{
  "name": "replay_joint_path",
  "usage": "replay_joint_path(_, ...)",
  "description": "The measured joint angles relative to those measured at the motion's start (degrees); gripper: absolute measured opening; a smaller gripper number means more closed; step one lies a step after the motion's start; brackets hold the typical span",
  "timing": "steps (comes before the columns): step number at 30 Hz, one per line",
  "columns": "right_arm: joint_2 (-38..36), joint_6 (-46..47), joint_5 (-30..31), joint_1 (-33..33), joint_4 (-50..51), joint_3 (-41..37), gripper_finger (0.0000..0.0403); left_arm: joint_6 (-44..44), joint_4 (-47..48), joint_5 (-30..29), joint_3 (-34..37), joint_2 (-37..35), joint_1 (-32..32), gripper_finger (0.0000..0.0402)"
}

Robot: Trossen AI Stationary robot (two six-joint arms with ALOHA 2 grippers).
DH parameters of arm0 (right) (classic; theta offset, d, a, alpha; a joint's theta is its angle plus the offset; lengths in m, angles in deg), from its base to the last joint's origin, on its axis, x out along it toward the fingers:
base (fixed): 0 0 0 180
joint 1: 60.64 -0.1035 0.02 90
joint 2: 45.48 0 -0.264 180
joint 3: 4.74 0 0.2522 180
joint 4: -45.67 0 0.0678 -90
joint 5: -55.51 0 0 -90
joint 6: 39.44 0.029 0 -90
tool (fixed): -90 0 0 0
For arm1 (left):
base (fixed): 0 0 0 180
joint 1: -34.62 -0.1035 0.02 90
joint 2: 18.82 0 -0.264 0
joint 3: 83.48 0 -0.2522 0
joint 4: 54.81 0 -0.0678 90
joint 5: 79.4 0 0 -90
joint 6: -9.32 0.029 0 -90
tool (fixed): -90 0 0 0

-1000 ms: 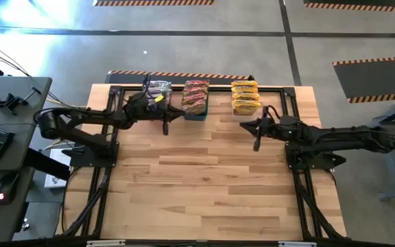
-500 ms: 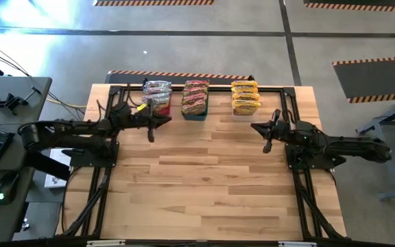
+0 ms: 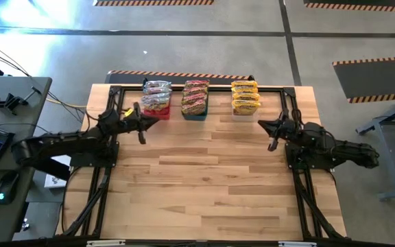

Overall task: Sort Maruchan noodles
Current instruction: Return to Home Position

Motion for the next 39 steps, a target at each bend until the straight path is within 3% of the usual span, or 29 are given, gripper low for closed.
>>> replay_joint_path(4,0.1,1.7,0.0,0.7,2.8,-0.1,0.0,0.2,2.8,1.2,0.0,-3.4,-2.3,0.0)
replay_joint_path(11,0.0,1.6,-2.2,4.5,-0.7,-3.0,0.0,-0.7,8.7,4.8,-0.1,-8.8,-6.2,0.0)
replay_joint_path(20,0.1,0.7,-2.8,8.9,-0.6,-3.0,0.0,-1.7,17.8,3.9,-0.1,-19.3,-9.1,0.0)
replay_joint_path(27,0.1,1.1,-3.1,10.9,-0.6,-3.0,0.0,-3.9,29.2,3.8,-0.1,-31.2,-11.9,0.0)
replay_joint_path(32,0.1,1.7,-3.1,10.9,-0.6,-3.0,0.0,-4.8,39.9,3.8,-0.1,-43.9,-12.6,0.0)
replay_joint_path(36,0.2,2.5,-3.0,10.9,-0.5,-3.0,0.0,-4.9,39.2,6.2,-0.2,-44.0,-12.9,0.0)
replay_joint_path(39,0.4,1.3,-3.3,10.8,-0.4,-3.0,0.0,-4.7,40.0,3.8,-0.1,-43.9,-12.9,0.0)
